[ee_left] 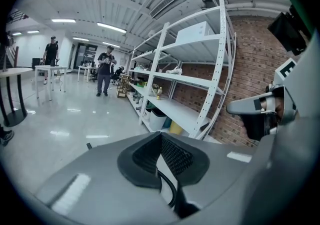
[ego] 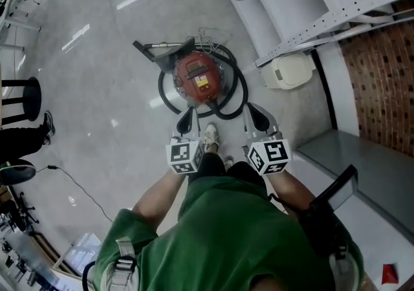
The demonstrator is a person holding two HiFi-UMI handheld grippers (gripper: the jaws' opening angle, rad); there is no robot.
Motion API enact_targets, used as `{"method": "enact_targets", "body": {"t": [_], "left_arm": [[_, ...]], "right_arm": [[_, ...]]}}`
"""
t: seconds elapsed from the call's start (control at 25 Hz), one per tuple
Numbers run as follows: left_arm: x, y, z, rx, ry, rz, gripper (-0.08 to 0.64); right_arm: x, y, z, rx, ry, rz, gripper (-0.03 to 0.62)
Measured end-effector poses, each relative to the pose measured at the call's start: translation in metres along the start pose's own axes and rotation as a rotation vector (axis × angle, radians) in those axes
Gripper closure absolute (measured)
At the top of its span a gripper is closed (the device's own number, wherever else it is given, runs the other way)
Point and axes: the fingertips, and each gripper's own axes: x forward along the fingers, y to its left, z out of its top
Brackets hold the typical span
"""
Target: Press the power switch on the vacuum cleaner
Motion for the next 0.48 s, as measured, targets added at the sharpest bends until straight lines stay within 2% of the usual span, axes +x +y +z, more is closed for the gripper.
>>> {"method": "enact_targets", "body": {"t": [0.2,0.48], "left_arm": [[0.010,0.011,-0.005,-0.003,0.020,0.010,0.552],[0.029,0.027,-0.019,-0.036,0.049,0.092,0.552]], "right_arm": [[0.023,0.004,0.000,-0.008,0.019,0.004,0.589],[0.059,0.001,-0.014,-0.030,0.075,0.060,0.589]]}}
